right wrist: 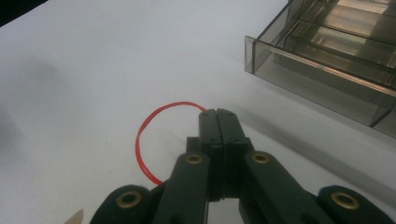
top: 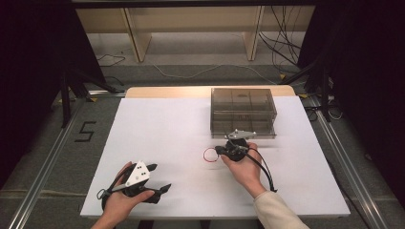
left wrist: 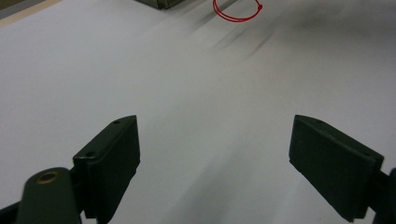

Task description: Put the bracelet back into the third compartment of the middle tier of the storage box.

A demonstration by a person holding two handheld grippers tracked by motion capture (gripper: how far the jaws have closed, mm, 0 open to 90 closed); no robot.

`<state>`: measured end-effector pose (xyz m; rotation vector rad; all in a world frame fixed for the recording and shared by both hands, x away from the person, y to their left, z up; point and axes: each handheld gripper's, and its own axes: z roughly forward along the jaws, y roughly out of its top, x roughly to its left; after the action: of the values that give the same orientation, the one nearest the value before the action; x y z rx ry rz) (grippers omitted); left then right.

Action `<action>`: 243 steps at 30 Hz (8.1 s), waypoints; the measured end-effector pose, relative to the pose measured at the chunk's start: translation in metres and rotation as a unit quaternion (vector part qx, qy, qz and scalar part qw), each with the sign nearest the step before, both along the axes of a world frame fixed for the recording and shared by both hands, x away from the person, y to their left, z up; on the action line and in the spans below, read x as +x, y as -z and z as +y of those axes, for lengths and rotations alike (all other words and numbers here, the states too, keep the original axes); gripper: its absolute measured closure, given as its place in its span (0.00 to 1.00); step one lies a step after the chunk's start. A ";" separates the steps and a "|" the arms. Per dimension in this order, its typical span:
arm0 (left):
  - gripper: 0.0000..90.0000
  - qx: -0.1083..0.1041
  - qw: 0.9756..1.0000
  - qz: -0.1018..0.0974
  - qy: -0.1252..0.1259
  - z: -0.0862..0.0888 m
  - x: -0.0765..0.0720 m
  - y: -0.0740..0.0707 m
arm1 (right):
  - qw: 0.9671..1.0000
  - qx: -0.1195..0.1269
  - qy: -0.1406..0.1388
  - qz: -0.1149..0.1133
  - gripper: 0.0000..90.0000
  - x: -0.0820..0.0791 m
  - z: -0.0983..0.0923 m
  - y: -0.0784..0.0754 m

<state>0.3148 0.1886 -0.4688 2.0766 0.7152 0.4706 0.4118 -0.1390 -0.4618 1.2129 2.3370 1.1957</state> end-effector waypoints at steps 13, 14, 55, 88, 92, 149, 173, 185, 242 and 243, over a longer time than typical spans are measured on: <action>0.18 0.000 1.000 -0.001 -0.001 0.000 0.000 0.000 | 1.000 0.007 0.009 -0.004 1.00 -0.002 -0.007 -0.008; 0.18 0.000 1.000 -0.001 -0.001 0.000 0.000 0.000 | 1.000 0.009 0.010 -0.006 1.00 -0.002 -0.007 -0.009; 0.18 -0.002 1.000 -0.005 -0.002 0.001 -0.001 -0.001 | 0.998 0.034 0.046 -0.023 1.00 -0.004 -0.038 -0.030; 0.18 -0.003 1.000 -0.005 0.000 0.001 0.000 -0.001 | 0.995 0.051 0.076 -0.037 1.00 -0.001 -0.060 -0.043; 0.18 -0.004 1.000 -0.005 0.000 0.000 0.000 -0.001 | 0.995 0.052 0.078 -0.039 1.00 -0.001 -0.062 -0.044; 0.18 -0.009 1.000 -0.010 -0.005 0.001 0.000 -0.001 | 0.990 0.066 0.113 -0.048 1.00 0.004 -0.090 -0.053; 0.18 -0.009 1.000 -0.011 -0.004 0.001 -0.001 -0.001 | 0.987 0.071 0.132 -0.053 1.00 0.006 -0.104 -0.056; 0.18 -0.010 1.000 -0.011 -0.004 0.001 -0.001 -0.001 | 0.986 0.070 0.140 -0.052 1.00 0.008 -0.109 -0.055; 0.18 -0.013 1.000 -0.012 -0.004 0.000 -0.001 -0.002 | 0.978 0.058 0.195 -0.055 1.00 0.021 -0.143 -0.047; 0.18 -0.014 1.000 -0.012 -0.004 0.000 -0.001 -0.002 | 0.978 0.057 0.195 -0.055 1.00 0.022 -0.143 -0.047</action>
<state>0.3142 0.1890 -0.4673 2.0400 0.7111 0.4866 0.4336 -0.2819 -0.4150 1.5143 1.8570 1.2303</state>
